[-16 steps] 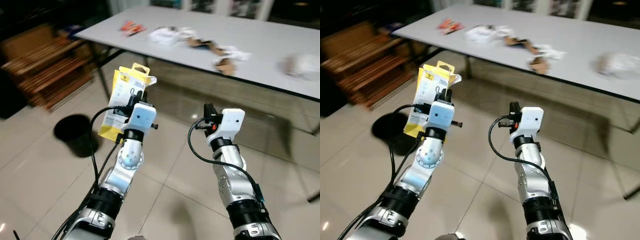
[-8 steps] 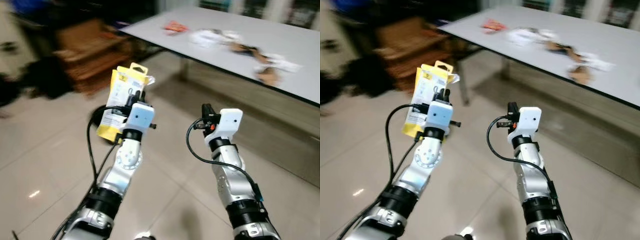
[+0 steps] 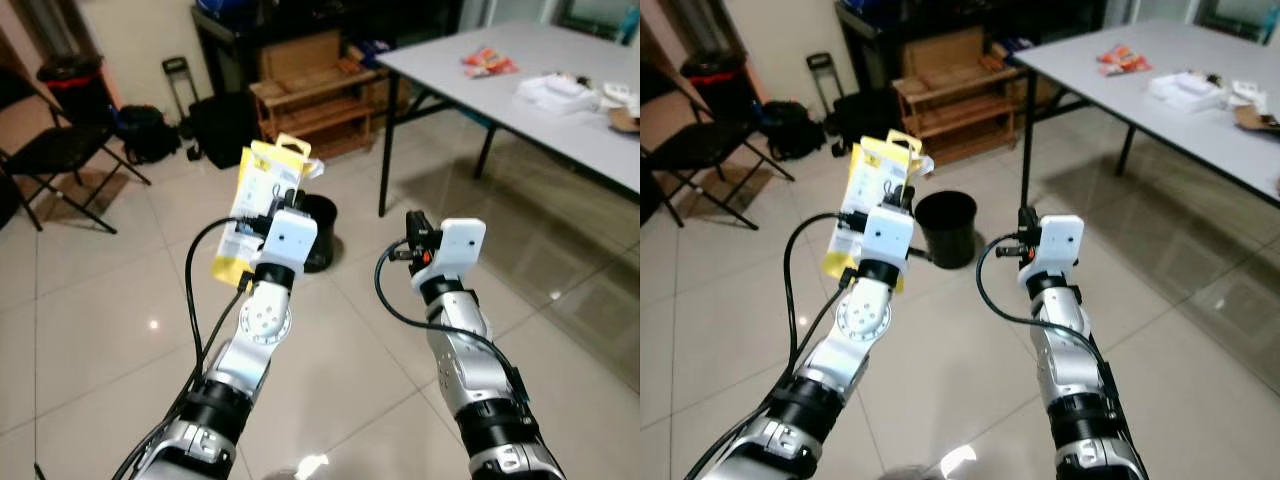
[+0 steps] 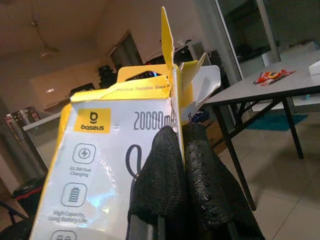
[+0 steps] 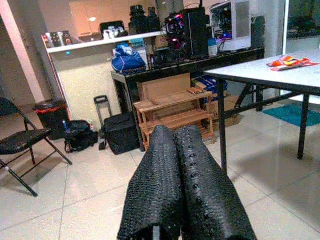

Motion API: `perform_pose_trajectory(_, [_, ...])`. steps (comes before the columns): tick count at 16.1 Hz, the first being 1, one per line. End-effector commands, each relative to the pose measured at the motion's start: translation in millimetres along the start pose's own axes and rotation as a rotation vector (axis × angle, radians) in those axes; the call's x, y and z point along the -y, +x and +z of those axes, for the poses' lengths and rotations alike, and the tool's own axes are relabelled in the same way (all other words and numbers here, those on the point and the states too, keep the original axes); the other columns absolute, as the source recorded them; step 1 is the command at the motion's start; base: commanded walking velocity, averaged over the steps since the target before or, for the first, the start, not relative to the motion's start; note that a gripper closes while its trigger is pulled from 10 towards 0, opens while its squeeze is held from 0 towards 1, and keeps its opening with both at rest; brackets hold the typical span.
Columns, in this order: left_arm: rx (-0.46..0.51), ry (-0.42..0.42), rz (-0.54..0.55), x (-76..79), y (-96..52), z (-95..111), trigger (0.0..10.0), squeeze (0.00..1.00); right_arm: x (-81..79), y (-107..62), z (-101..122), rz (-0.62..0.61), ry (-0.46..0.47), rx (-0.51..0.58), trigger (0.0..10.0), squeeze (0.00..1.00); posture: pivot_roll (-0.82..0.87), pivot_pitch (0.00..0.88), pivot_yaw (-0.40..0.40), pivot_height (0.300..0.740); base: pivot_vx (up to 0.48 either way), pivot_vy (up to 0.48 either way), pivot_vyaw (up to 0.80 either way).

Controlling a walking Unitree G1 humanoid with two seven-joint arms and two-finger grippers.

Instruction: Picking trash to rubbish bin

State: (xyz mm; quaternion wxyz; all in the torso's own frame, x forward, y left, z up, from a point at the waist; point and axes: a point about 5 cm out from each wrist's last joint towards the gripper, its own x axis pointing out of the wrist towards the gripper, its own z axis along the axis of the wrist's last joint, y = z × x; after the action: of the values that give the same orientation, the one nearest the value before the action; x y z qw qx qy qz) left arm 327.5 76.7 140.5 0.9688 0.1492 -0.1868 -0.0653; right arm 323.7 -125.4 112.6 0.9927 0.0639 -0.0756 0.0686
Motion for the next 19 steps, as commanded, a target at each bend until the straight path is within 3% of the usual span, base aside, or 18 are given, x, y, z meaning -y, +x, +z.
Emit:
perform_pose_trajectory(1, [-0.015, -0.001, 0.004, -6.7, -2.1, -4.6, 10.0, 0.0, -7.3, 2.2, 0.7, 0.017, 0.009, 0.004, 10.0, 0.0, -0.03, 0.0, 0.077, 0.74, 0.0, 0.0, 0.8])
perform_pose_trajectory(4, [-0.032, -0.011, -0.014, -5.5, -2.0, -6.3, 10.0, 0.0, -7.6, 3.1, 2.6, 0.014, 0.038, 0.02, 10.0, 0.0, -0.03, 0.0, 0.078, 0.74, 0.0, 0.0, 0.53])
perform_pose_trajectory(19, [-0.067, -0.024, -0.016, -6.7, -1.0, -9.7, 10.0, 0.0, -5.7, 4.2, 0.9, 0.011, 0.051, 0.001, 10.0, 0.0, -0.03, 0.005, 0.071, 0.74, 0.382, 0.0, 0.0])
